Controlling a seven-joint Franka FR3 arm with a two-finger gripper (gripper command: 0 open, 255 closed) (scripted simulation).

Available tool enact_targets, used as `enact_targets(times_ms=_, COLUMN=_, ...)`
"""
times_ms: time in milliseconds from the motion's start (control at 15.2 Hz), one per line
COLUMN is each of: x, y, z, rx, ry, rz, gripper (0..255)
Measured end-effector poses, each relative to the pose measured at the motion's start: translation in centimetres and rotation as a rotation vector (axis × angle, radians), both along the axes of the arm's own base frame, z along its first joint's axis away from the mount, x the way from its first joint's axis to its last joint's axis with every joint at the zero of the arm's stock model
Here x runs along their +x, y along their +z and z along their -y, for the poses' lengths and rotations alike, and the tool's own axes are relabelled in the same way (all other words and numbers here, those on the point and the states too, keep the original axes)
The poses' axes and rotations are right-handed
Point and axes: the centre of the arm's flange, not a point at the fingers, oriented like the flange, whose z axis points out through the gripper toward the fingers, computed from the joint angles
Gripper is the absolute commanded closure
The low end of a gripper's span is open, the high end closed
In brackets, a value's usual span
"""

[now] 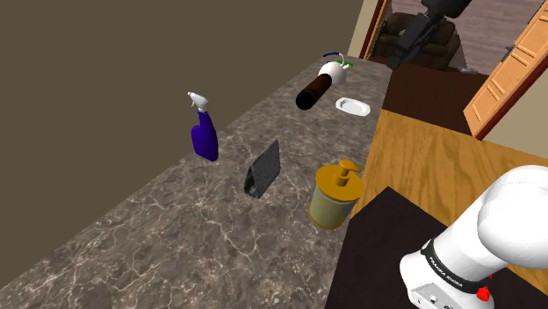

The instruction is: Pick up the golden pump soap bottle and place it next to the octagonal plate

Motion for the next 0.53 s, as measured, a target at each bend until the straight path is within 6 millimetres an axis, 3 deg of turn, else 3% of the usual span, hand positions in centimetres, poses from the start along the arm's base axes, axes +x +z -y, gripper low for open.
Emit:
enact_targets(times_ms=198, x=-0.3, y=-1.1, z=-1.1, rx=-0.003, ry=-0.004, rz=-0.009, gripper=0)
enact_targets(times_ms=528, x=-0.6, y=-6.3, z=-4.8, rx=-0.015, ry=-0.021, rz=-0.043, gripper=0)
